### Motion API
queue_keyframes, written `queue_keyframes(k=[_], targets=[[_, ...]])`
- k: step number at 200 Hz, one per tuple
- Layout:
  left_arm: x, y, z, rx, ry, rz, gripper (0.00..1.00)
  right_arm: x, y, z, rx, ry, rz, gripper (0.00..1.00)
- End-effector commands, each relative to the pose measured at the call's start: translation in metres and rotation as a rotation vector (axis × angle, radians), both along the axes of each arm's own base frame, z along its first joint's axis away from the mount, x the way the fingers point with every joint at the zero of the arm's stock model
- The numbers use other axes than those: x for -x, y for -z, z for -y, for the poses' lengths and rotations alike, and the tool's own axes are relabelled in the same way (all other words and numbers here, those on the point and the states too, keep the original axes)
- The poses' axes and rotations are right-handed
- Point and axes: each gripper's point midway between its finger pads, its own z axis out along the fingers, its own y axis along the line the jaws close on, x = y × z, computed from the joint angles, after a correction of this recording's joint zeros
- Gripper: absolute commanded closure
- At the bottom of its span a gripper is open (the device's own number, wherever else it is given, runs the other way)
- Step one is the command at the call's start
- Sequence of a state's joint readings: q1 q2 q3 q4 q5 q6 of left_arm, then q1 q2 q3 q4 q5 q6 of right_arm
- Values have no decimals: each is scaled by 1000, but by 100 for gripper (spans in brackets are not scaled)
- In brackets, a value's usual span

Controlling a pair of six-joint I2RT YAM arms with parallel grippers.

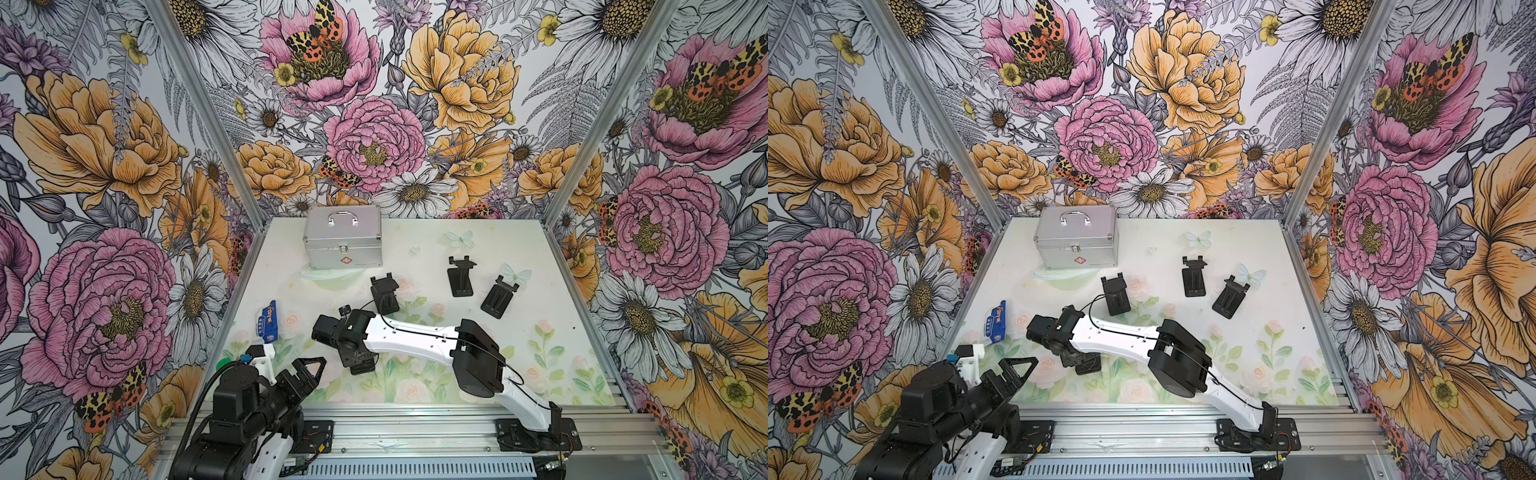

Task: Open the phone stand
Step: Pick up the phone stand at the center of the board.

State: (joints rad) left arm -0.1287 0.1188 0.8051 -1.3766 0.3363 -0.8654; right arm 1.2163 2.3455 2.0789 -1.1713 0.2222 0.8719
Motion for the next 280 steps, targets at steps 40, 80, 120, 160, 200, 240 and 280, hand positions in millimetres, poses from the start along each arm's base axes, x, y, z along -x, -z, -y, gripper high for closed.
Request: queue_keyframes(k=[40,80,120,160,200,240,280], targets=[[4,1,-2,8,-18,5,1,-5,11,-1,24,3,3,59],[5,-2,-3,9,-18,15,1,-4,18,0,34,4,-5,62],[6,-5,-6,4,-30,27,1,-3,20,1,39,5,-10,74],[6,-9,-8,2,-41,37,1,-5,19,4,39,14,-14,97],[2,-17,-10,-11,-44,39,1,-23,-3,17,2,61,-6,100],[-23,-37,0,-28,10,68,1,-49,-46,29,-96,111,-3,100],[-81,-60,18,-26,67,99,1,-70,-102,40,-240,138,-8,100]])
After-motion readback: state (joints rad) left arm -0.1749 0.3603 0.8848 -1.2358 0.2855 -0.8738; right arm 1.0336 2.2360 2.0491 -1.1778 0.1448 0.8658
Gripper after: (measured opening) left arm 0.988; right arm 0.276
